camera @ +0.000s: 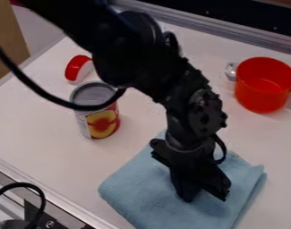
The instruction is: Moved the blue cloth to the center of the table
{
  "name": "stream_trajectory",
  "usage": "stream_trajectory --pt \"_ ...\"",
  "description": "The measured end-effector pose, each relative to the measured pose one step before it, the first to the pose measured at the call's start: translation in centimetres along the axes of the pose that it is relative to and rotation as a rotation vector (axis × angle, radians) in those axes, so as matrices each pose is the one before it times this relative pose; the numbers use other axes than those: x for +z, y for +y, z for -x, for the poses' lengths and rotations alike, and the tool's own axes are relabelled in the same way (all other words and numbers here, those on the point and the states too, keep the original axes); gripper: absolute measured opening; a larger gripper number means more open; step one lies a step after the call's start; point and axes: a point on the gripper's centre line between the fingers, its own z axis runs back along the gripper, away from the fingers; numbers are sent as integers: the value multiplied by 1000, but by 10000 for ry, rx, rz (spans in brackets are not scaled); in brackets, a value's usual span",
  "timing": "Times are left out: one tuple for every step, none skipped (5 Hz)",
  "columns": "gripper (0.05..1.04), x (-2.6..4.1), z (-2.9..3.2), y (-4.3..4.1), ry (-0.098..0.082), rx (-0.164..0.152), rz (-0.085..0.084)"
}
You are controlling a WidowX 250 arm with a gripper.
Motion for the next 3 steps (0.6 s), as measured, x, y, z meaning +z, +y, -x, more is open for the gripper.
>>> stream_trajectory --pt "52 -38 -736 2018 -261 674 -187" --pt "52 -13 -299 1300 -40 546 -78" --pt "52 -106 -255 1322 -130 381 -128"
